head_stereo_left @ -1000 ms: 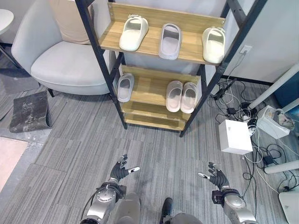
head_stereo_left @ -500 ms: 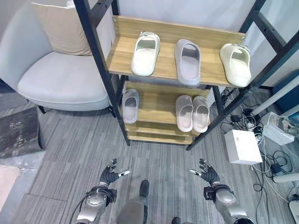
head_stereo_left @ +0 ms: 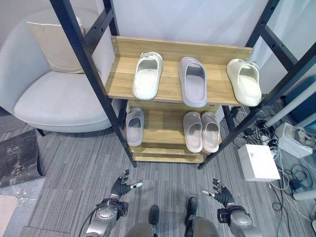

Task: Arrange the slippers neatly on the shoe rack.

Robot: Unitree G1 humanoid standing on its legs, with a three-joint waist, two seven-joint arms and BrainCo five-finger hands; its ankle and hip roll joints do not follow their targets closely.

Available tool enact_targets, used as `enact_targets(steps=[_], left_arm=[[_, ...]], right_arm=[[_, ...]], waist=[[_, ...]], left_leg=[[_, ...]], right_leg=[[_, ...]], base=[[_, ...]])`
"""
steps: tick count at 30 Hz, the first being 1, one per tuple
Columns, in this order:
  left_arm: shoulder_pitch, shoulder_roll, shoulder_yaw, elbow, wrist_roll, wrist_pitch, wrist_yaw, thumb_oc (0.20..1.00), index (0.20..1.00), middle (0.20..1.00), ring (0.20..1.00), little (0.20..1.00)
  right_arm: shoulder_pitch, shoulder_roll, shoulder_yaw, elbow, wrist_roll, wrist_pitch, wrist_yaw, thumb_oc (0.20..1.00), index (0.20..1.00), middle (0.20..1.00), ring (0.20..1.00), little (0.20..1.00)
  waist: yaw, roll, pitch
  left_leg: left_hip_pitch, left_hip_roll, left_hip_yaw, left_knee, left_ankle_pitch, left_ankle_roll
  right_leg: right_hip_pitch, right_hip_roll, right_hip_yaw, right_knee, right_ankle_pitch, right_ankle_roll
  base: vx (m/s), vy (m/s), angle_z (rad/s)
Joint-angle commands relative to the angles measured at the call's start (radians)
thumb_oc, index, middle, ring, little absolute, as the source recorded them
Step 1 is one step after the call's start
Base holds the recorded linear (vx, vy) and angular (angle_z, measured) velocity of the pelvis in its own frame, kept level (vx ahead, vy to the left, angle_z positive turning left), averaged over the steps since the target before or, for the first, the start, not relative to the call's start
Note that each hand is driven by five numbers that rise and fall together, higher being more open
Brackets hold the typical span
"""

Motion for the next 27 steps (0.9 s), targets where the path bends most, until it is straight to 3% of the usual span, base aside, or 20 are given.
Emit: enact_targets(steps=[1, 4, 6, 7, 8, 9, 10, 12, 15, 17, 18, 22, 27], left_arm=[[-0.039, -0.012, 0.002, -0.032, 0.015, -0.028, -0.001, 1.0, 1.0, 1.0, 1.0, 1.0], [-0.038, -0.015, -0.001, -0.023, 0.015, -0.027, -0.001, 1.0, 1.0, 1.0, 1.0, 1.0], [-0.047, -0.017, -0.006, -0.018, 0.016, -0.024, -0.001, 1.0, 1.0, 1.0, 1.0, 1.0], [-0.047, -0.017, -0.006, -0.018, 0.016, -0.024, -0.001, 1.0, 1.0, 1.0, 1.0, 1.0], [-0.065, -0.02, -0.013, -0.017, 0.003, -0.033, 0.004, 1.0, 1.0, 1.0, 1.0, 1.0], [-0.066, -0.021, -0.014, -0.018, -0.005, -0.035, 0.008, 1.0, 1.0, 1.0, 1.0, 1.0], [-0.066, -0.021, -0.015, -0.018, -0.005, -0.035, 0.008, 1.0, 1.0, 1.0, 1.0, 1.0], [-0.068, -0.025, -0.021, -0.017, -0.005, -0.032, 0.012, 1.0, 1.0, 1.0, 1.0, 1.0], [-0.06, -0.026, -0.027, -0.008, 0.007, -0.032, 0.012, 1.0, 1.0, 1.0, 1.0, 1.0], [-0.056, -0.027, -0.028, -0.008, 0.005, -0.031, 0.01, 1.0, 1.0, 1.0, 1.0, 1.0], [-0.048, -0.023, -0.027, -0.008, 0.007, -0.034, 0.015, 1.0, 1.0, 1.0, 1.0, 1.0], [-0.031, -0.012, -0.007, -0.017, 0.054, -0.052, 0.054, 1.0, 1.0, 1.0, 1.0, 1.0], [-0.035, -0.022, -0.011, 0.004, 0.093, -0.06, 0.073, 1.0, 1.0, 1.0, 1.0, 1.0]], right_arm=[[-0.038, -0.048, -0.018, -0.053, 0.008, -0.028, -0.009, 1.0, 1.0, 1.0, 1.0, 1.0], [-0.04, -0.051, -0.016, -0.043, 0.015, -0.031, -0.007, 1.0, 1.0, 1.0, 1.0, 1.0], [-0.038, -0.06, -0.018, -0.043, 0.029, -0.037, -0.004, 1.0, 1.0, 1.0, 1.0, 1.0], [-0.038, -0.06, -0.018, -0.043, 0.029, -0.037, -0.004, 1.0, 1.0, 1.0, 1.0, 1.0], [-0.039, -0.073, -0.017, -0.043, 0.034, -0.041, -0.006, 1.0, 1.0, 1.0, 1.0, 1.0], [-0.04, -0.076, -0.017, -0.047, 0.036, -0.04, -0.007, 1.0, 1.0, 1.0, 1.0, 1.0], [-0.04, -0.076, -0.017, -0.047, 0.036, -0.04, -0.007, 1.0, 1.0, 1.0, 1.0, 1.0], [-0.045, -0.081, -0.013, -0.049, 0.034, -0.04, -0.009, 1.0, 1.0, 1.0, 1.0, 1.0], [-0.043, -0.083, 0.0, -0.077, 0.0, -0.039, -0.009, 1.0, 1.0, 1.0, 1.0, 1.0], [-0.048, -0.083, 0.005, -0.082, -0.029, -0.039, -0.021, 1.0, 1.0, 1.0, 1.0, 1.0], [-0.053, -0.093, 0.014, -0.096, -0.078, -0.042, -0.039, 1.0, 1.0, 1.0, 1.0, 1.0], [-0.01, -0.241, 0.039, -0.363, -0.55, -0.038, -0.155, 1.0, 1.0, 1.0, 1.0, 1.0], [0.123, -0.329, -0.026, -0.676, -0.755, -0.066, -0.173, 1.0, 1.0, 1.0, 1.0, 1.0]], waist=[[0.009, 0.008, -0.004], [0.012, 0.008, -0.006], [0.011, 0.004, 0.012], [0.011, 0.004, 0.012], [0.018, 0.003, 0.036], [0.023, 0.001, 0.04], [0.022, 0.001, 0.039], [0.03, 0.005, 0.026], [0.022, 0.01, -0.004], [0.019, 0.008, -0.013], [0.021, 0.007, -0.017], [0.024, 0.0, -0.021], [-0.009, -0.008, -0.035]], left_leg=[[0.027, 0.042, 0.003, 0.015, -0.081, -0.066], [0.022, 0.048, -0.002, 0.053, -0.103, -0.075], [-0.027, 0.05, 0.002, 0.198, -0.13, -0.113], [-0.028, 0.05, 0.002, 0.199, -0.13, -0.113], [-0.082, 0.038, -0.009, 0.306, -0.095, -0.139], [-0.098, 0.039, -0.012, 0.312, -0.089, -0.142], [-0.099, 0.039, -0.013, 0.313, -0.089, -0.142], [-0.126, 0.074, -0.007, 0.162, -0.062, -0.123], [-0.103, 0.074, -0.004, 0.068, -0.03, -0.104], [-0.083, 0.071, 0.001, 0.065, -0.036, -0.099], [-0.072, 0.068, 0.004, 0.062, -0.042, -0.094], [-0.037, 0.069, 0.022, 0.038, -0.051, -0.088], [-0.005, 0.072, 0.042, 0.023, -0.065, -0.083]], right_leg=[[0.089, 0.061, -0.03, -0.052, -0.046, 0.013], [0.106, 0.068, -0.031, -0.054, -0.063, 0.001], [0.129, 0.073, -0.042, -0.052, -0.093, -0.023], [0.129, 0.073, -0.042, -0.052, -0.093, -0.023], [0.147, 0.072, -0.05, -0.056, -0.098, -0.037], [0.152, 0.071, -0.054, -0.059, -0.102, -0.04], [0.152, 0.071, -0.054, -0.059, -0.102, -0.04], [0.156, 0.075, -0.06, -0.063, -0.111, -0.026], [0.158, 0.08, -0.052, -0.057, -0.115, -0.023], [0.158, 0.078, -0.042, -0.052, -0.116, -0.023], [0.158, 0.078, -0.034, -0.049, -0.118, -0.022], [0.166, 0.082, -0.016, -0.048, -0.122, -0.014], [0.168, 0.086, 0.004, -0.046, -0.123, -0.003]], base=[[0.1, -0.06, 0.01], [0.14, -0.096, -0.01], [0.08, -0.091, 0.08], [0.01, -0.062, 0.26], [0.01, -0.049, 0.29], [0.01, -0.049, 0.29], [0.07, 0.017, 0.25], [0.12, 0.042, 0.25], [0.12, 0.067, 0.04], [0.1, 0.083, -0.16], [0.08, 0.071, 0.01], [0.06, 0.057, -0.22], [0.04, 0.05, -0.06]])
